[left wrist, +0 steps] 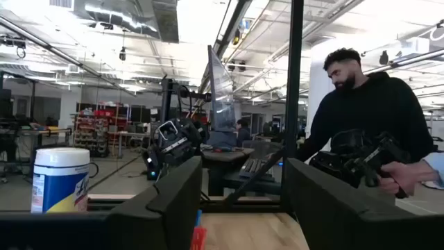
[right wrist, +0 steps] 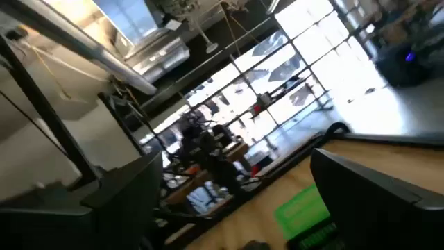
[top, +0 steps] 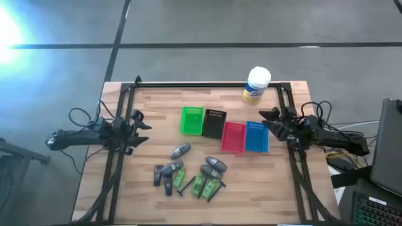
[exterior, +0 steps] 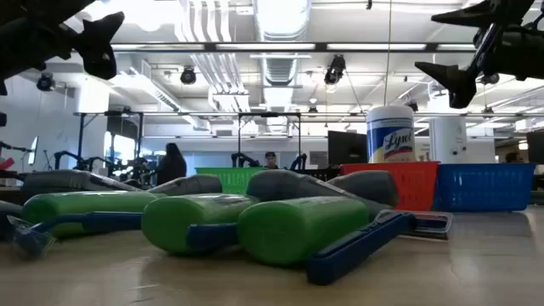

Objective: Pick & Place Travel size toiletries

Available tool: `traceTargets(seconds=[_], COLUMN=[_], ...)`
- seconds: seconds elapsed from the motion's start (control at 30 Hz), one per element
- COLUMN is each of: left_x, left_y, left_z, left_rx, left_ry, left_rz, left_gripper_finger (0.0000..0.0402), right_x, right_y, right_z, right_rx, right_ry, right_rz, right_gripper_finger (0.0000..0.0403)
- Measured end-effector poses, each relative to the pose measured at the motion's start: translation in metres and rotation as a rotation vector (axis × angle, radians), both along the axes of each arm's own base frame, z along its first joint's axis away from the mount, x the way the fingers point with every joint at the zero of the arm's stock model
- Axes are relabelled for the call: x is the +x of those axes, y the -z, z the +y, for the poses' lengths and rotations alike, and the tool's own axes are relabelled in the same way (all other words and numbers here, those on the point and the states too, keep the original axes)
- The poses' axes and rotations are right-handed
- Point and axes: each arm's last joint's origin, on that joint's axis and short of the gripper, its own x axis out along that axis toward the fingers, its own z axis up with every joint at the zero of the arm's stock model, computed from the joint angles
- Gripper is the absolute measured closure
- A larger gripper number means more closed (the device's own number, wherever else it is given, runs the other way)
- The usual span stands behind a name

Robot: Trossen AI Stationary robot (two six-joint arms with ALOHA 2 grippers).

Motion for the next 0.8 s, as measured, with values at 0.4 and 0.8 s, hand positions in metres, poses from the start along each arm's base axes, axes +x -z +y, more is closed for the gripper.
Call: traceTargets(seconds=[0.4, 0.8], left_x=[0.000, 0.000], left_y=[0.000, 0.000], left_z=[0.000, 0.000], left_rx=[0.000, 0.000], left_ry=[-0.001, 0.000], left_rz=[0.001, 0.000], left_gripper_finger=[0.0188, 0.0188], right_x=[0.001, 0.011], right_y=[0.000, -0.022], right_z=[0.002, 0.017], right_rx=[0.174, 0.132], right_ry=[-0.085, -0.113], right_rz=[-0.039, -0.248], right_gripper_finger=[0.0039, 0.0039])
